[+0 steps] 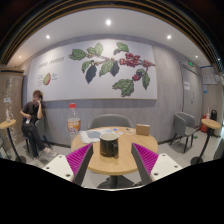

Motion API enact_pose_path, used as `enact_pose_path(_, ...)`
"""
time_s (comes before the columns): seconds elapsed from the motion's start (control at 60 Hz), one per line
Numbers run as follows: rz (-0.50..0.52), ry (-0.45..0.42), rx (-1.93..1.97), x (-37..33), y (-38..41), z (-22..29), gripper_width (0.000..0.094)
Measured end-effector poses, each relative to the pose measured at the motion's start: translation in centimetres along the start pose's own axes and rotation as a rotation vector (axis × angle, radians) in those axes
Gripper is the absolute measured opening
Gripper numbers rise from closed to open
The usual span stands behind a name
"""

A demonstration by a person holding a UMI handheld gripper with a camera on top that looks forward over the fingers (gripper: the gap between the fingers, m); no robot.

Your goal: Pour water

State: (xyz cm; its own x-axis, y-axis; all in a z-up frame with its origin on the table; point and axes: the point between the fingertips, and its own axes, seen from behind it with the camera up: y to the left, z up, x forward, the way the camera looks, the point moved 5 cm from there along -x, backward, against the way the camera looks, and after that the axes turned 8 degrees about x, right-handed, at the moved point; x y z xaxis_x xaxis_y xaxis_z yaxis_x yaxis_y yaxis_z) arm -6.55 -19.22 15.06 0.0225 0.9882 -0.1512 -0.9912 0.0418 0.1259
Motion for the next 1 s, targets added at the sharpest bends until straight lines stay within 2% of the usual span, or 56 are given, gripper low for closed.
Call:
enact_pose_path(0.2,0.069,-0.004,-0.03,0.3,3.6,-0.1,0.0831)
enact_pose_path(0.467,0.168,-0.013,-0.035,7.2,12.4,-0.2,0.083)
enact_pose_path(0.633,0.165,-0.025,-0.069,13.3,16.3,-0.6,0.0824)
enact_pose_path(0.817,0.084,-0.042,-0.059,18.8,17.6,0.1,0.0827)
enact_pose_path(0.917,0.078,-0.046,-0.008,21.1,18.0,0.2,0.0825)
enact_pose_path(0.967,0.069,-0.045,0.012,22.0,18.2,0.0,0.0797)
enact_pose_path(1.0,0.059,-0.042,0.021,22.2,18.2,-0.3,0.0723)
